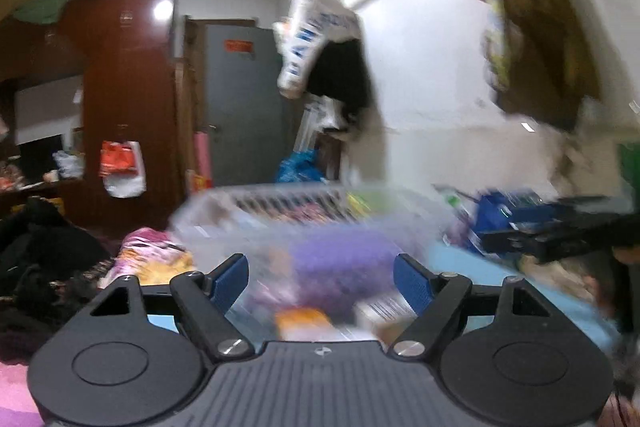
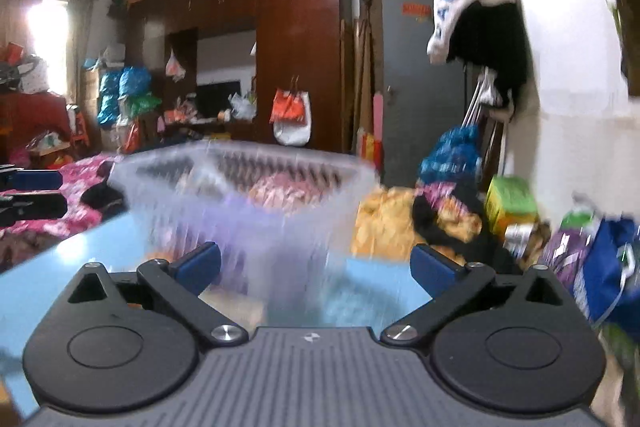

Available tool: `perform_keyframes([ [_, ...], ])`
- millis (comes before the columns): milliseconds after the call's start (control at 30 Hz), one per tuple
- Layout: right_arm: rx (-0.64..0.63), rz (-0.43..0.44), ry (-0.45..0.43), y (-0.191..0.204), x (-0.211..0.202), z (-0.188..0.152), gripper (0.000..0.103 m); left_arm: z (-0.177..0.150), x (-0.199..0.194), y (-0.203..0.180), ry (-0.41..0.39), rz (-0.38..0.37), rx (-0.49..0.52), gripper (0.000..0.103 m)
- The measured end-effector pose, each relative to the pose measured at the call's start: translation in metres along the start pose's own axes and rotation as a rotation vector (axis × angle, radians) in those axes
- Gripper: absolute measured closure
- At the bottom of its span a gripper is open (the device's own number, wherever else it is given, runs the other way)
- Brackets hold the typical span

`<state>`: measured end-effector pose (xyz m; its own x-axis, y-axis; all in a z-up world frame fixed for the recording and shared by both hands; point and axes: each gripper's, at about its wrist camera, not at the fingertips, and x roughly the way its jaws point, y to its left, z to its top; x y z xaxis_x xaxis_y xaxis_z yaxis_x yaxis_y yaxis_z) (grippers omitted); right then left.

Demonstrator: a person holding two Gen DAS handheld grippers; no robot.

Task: Organize objects
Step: 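Close both grippers on the white-and-orange medicine box from its ends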

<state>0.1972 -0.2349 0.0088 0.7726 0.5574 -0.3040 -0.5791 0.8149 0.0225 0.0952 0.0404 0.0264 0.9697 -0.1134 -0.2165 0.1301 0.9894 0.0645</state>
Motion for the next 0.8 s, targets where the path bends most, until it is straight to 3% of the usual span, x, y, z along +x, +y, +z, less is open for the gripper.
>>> perform_keyframes([
  [67, 0.043, 0.017, 0.013, -0.005, 0.000, -0.010, 0.000, -0.012, 0.001, -0.015, 0.024, 0.023, 0.044, 0.020],
  [200, 0.074, 0.055, 0.011, -0.008, 0.001, -0.019, 0.000, -0.027, 0.014, -0.014, 0.093, 0.029, -0.007, 0.020],
  [300, 0.057, 0.035, 0.006, -0.004, 0.004, -0.023, 0.000, -0.039, 0.021, -0.012, 0.133, 0.040, -0.028, 0.021],
  [633, 0.052, 0.057, 0.015, 0.001, 0.006, -0.033, 0.000, -0.051, 0.017, -0.025, 0.132, 0.069, 0.007, 0.021],
  [800, 0.053, 0.069, 0.006, 0.002, 0.003, -0.036, 0.000, -0.046, 0.001, -0.031, 0.071, 0.065, -0.006, 0.021],
])
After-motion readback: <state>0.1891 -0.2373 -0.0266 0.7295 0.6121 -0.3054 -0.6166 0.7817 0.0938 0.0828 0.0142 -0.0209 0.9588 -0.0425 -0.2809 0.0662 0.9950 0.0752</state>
